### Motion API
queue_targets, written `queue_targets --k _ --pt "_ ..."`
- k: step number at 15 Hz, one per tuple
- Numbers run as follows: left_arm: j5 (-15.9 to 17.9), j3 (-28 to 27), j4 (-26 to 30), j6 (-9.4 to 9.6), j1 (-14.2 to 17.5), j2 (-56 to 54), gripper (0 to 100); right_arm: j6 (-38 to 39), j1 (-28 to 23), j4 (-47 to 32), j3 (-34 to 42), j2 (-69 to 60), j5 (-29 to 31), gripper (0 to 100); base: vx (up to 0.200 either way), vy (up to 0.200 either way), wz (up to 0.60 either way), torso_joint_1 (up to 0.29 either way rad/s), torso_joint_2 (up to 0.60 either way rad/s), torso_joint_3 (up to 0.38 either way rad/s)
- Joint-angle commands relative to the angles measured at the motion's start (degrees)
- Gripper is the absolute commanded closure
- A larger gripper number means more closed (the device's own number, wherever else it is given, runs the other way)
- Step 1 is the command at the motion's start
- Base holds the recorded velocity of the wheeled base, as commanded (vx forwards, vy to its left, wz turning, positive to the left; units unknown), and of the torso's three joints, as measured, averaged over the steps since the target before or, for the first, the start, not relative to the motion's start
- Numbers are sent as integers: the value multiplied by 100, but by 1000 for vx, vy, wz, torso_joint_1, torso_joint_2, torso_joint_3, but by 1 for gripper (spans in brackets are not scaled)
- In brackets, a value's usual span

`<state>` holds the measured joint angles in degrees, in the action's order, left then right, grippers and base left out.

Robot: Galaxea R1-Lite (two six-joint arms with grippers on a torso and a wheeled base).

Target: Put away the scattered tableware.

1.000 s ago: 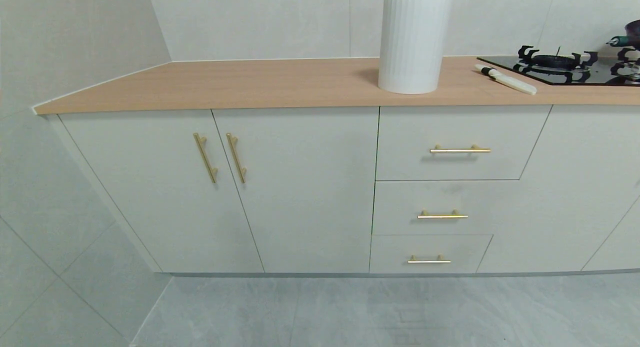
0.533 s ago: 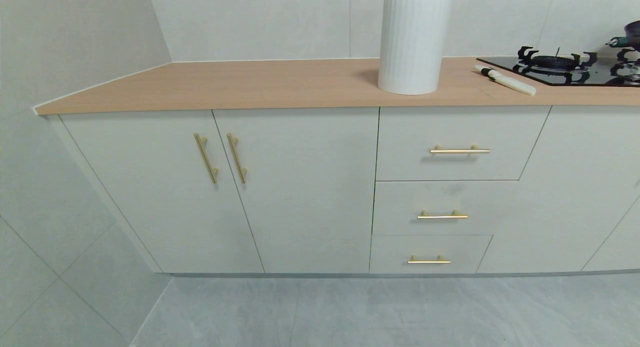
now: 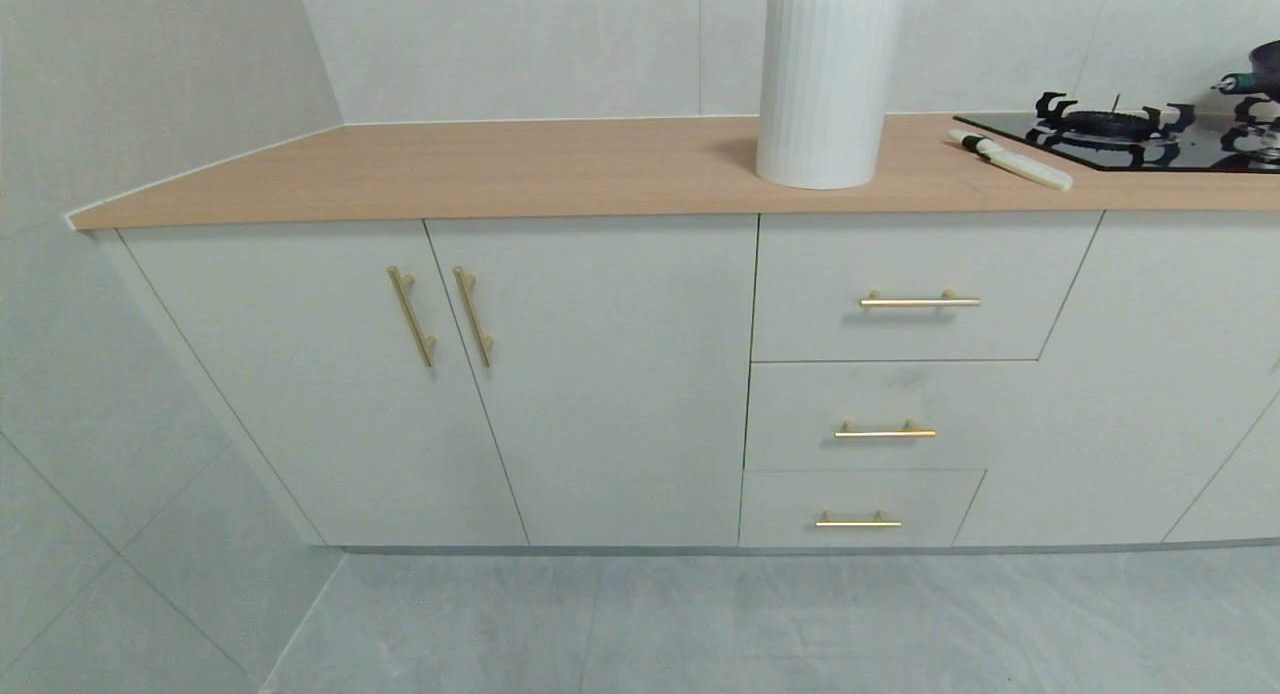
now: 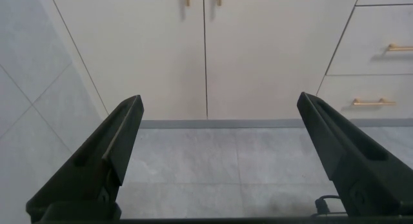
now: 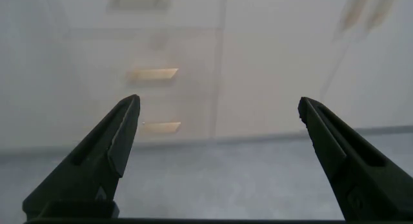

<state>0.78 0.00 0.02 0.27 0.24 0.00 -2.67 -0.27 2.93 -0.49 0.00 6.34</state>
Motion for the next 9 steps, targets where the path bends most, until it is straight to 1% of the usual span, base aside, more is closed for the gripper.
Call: queue_targets --k 1,2,3,4,6,7,9 --pt "-8 0 -2 0 2 0 0 30 0 -11 40 0 -142 0 0 0 0 0 0 0" --pt "1 0 -2 0 2 0 0 135 0 -108 49 0 -300 0 0 0 0 0 0 0" --pt "1 0 -2 8 2 0 0 276 9 -407 31 0 -423 0 0 0 0 0 0 0" --pt "1 0 6 43 2 0 0 320 9 -284 40 0 -432 0 0 0 0 0 0 0" --pt "1 0 6 17 2 0 0 241 9 -284 49 9 -484 0 0 0 0 0 0 0" --pt "1 0 6 35 2 0 0 170 9 -284 49 0 -493 0 0 0 0 0 0 0" --pt "1 0 6 114 2 0 0 241 9 -284 49 0 -493 0 0 0 0 0 0 0"
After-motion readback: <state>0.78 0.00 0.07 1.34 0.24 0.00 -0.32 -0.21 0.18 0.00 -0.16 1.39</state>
